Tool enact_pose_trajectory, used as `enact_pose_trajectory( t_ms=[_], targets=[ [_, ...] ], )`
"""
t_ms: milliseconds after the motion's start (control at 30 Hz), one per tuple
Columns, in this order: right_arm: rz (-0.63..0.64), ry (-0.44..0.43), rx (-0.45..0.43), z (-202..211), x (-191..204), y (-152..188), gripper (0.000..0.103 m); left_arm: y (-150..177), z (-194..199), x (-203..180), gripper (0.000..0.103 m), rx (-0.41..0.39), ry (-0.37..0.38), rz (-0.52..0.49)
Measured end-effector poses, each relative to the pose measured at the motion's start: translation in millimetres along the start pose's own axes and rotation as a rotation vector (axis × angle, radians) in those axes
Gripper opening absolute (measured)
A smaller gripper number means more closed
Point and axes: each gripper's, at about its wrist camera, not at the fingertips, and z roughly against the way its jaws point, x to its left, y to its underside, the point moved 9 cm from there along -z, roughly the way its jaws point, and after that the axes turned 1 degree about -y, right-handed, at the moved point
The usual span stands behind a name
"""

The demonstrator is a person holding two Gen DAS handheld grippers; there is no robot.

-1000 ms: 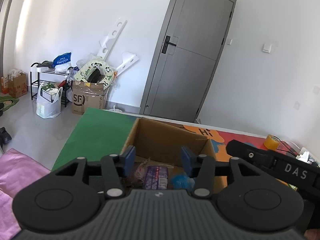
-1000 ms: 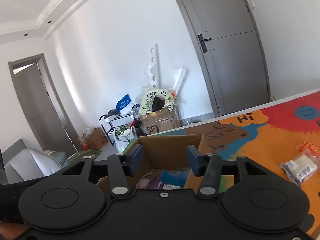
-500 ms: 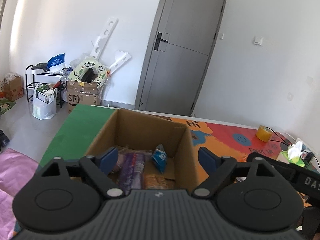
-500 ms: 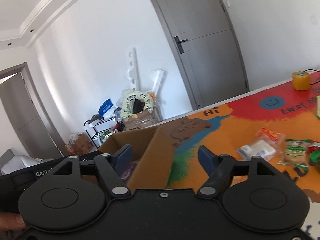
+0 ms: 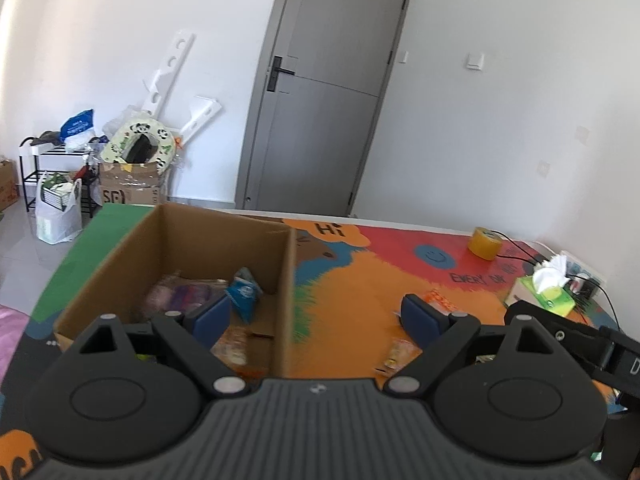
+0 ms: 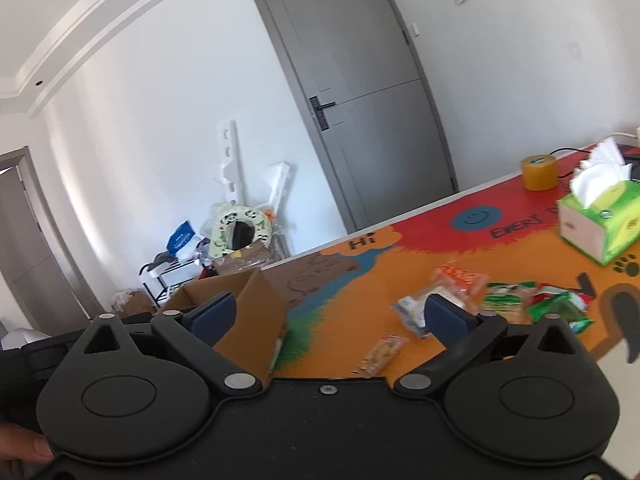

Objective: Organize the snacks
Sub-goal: 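Move both tools back over the remaining snacks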

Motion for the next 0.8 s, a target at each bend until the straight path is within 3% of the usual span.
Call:
enact_pose_trajectory(
  t_ms=[533, 800],
  targets=[
    [-0.038, 0.09, -0.01, 35.0, -57.6, 3.2, 0.103, 16.5, -8.2, -54.9, 0.098, 0.02, 0.073, -0.048],
    [-0.065, 0.128, 0.0, 43.4, -87.0, 6.8, 0.103, 27.2, -25.2, -74.2, 0.098, 0.076, 0.094, -0.063]
  ],
)
